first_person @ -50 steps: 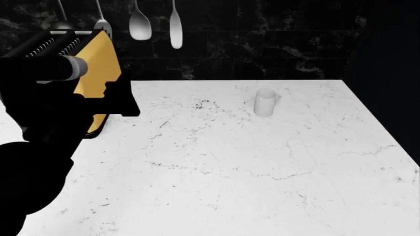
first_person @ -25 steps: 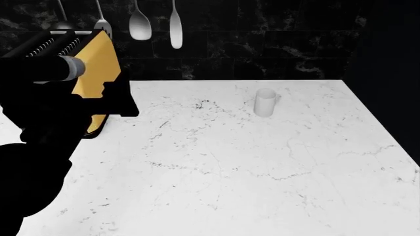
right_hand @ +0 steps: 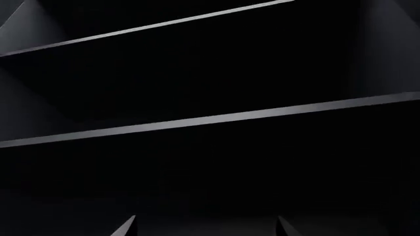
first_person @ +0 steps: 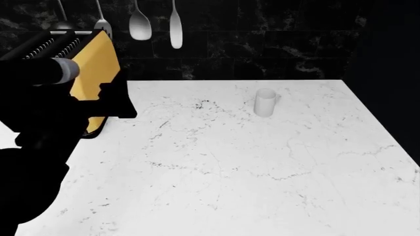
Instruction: Pick the egg from the counter and place it in the cabinet.
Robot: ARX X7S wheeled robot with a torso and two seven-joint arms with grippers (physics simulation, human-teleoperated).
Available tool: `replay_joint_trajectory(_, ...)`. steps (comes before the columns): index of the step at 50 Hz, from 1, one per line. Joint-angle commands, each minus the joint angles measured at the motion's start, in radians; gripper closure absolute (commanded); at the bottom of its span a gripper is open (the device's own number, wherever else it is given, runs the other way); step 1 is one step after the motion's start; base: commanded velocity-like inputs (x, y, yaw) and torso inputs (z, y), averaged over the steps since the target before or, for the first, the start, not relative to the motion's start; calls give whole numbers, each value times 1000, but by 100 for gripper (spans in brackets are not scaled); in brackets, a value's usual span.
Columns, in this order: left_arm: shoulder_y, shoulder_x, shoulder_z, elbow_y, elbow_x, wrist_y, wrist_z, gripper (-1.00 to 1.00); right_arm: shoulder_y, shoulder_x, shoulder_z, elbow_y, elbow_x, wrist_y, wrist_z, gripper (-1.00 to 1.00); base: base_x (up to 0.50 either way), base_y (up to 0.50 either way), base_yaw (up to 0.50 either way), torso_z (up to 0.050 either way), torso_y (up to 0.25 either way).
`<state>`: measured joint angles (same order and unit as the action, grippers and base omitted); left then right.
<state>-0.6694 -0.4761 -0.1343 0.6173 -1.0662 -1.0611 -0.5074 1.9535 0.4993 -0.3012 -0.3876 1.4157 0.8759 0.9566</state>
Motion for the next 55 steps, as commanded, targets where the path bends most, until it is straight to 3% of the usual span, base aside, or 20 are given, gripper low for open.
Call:
replay_joint_trajectory(1,9,0,-5,13,-14,0,-15,-100,-72,38,33,-150,-12,-36,51,-100,0,0,0,0,0)
replay_joint_trajectory(22,12,-8,-15,36,-52,-13,-49,-100,-242,109,90,-354,36,-73,178,-100,0,0,0,0,0)
replay_joint_trajectory(55,48,-16,-33,71,-89,1,-74,-100,-445,220,95,-529,410,-143,504,-100,0,0,0,0,0)
